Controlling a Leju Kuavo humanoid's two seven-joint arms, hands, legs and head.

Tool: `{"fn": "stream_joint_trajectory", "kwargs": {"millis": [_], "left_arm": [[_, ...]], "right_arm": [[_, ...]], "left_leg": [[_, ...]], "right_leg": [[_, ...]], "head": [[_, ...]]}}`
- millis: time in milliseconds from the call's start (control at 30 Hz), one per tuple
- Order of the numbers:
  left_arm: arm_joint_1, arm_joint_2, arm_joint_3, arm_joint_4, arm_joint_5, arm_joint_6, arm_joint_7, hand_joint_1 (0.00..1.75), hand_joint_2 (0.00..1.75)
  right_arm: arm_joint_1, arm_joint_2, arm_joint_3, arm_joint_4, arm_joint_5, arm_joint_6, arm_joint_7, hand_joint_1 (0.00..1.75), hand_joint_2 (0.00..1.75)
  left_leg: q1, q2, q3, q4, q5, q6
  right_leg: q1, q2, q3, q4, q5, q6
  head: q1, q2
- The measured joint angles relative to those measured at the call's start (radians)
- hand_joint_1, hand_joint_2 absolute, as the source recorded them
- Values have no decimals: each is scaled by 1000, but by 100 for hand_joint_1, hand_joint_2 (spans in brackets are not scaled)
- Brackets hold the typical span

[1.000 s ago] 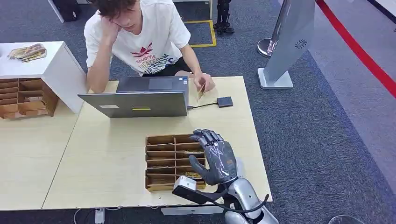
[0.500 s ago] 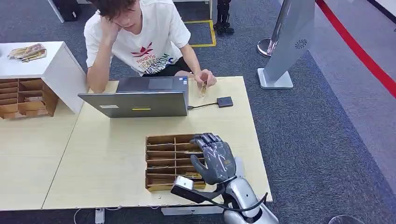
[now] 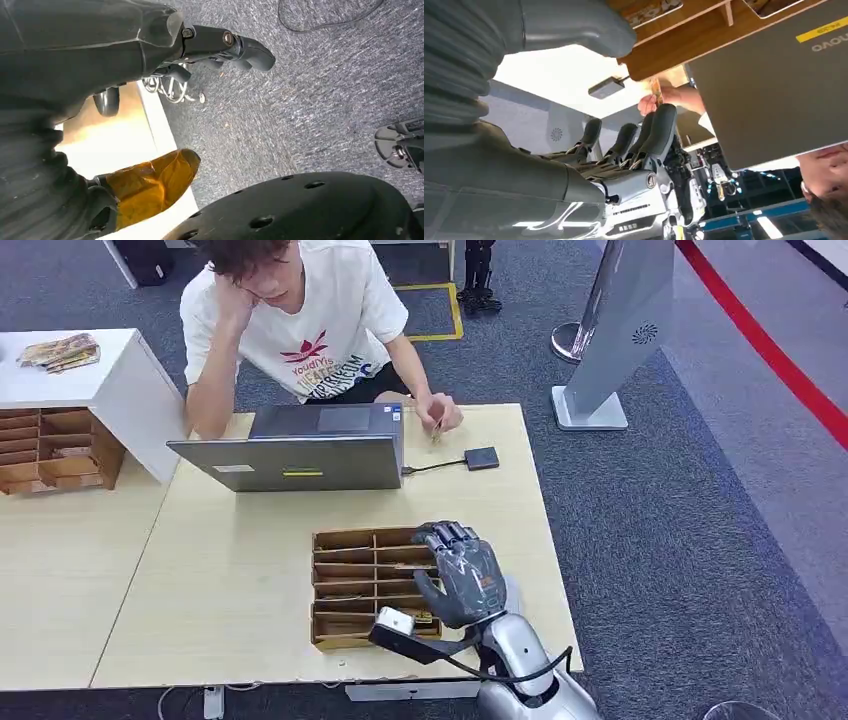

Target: Pass the card to the sensor for recognition and then transmit it.

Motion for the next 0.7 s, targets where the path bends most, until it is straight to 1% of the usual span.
{"fn": "stream_joint_trajectory", "kwargs": {"millis": [33,67,100,167,267,300,400,533,600,700], "left_arm": [[0,0,0,0,0,0,0,0,175],[0,0,0,0,0,0,0,0,175],[0,0,0,0,0,0,-2,0,175],[0,0,0,0,0,0,-4,0,175],[0,0,0,0,1,0,-4,0,175],[0,0,0,0,1,0,-4,0,175],[0,0,0,0,2,0,-5,0,175],[0,0,0,0,2,0,-5,0,175],[0,0,0,0,2,0,-5,0,175],[0,0,0,0,2,0,-5,0,175]], "right_arm": [[-1,0,-1,3,1,0,0,75,175],[-2,1,-2,5,2,0,1,77,175],[-3,1,-4,9,4,0,3,86,175],[-6,1,-8,14,9,0,5,87,175],[-11,1,-13,23,16,0,8,103,175],[-11,1,-15,25,18,0,8,99,175],[-13,2,-19,34,22,0,8,99,175],[-15,7,-26,42,26,0,11,91,175],[-15,7,-27,45,26,0,12,96,175],[-15,10,-29,48,26,2,14,96,175]], "left_leg": [[0,0,0,0,0,0],[0,0,0,0,0,0],[0,0,0,0,0,0],[0,0,0,0,0,0],[0,0,0,0,0,0],[0,0,0,0,0,0],[0,0,0,0,0,0],[0,0,0,0,0,0],[0,0,0,0,0,0],[0,0,0,0,0,0]], "right_leg": [[0,0,0,0,0,0],[0,0,0,0,0,0],[0,0,0,0,0,0],[0,0,0,0,0,0],[0,0,0,0,0,0],[0,0,0,0,0,0],[0,0,0,0,0,0],[0,0,0,0,0,0],[0,0,0,0,0,0],[0,0,0,0,0,0]], "head": [[0,0],[0,0],[0,0],[0,0],[0,0],[0,0],[0,0],[0,0],[0,0],[0,0]]}}
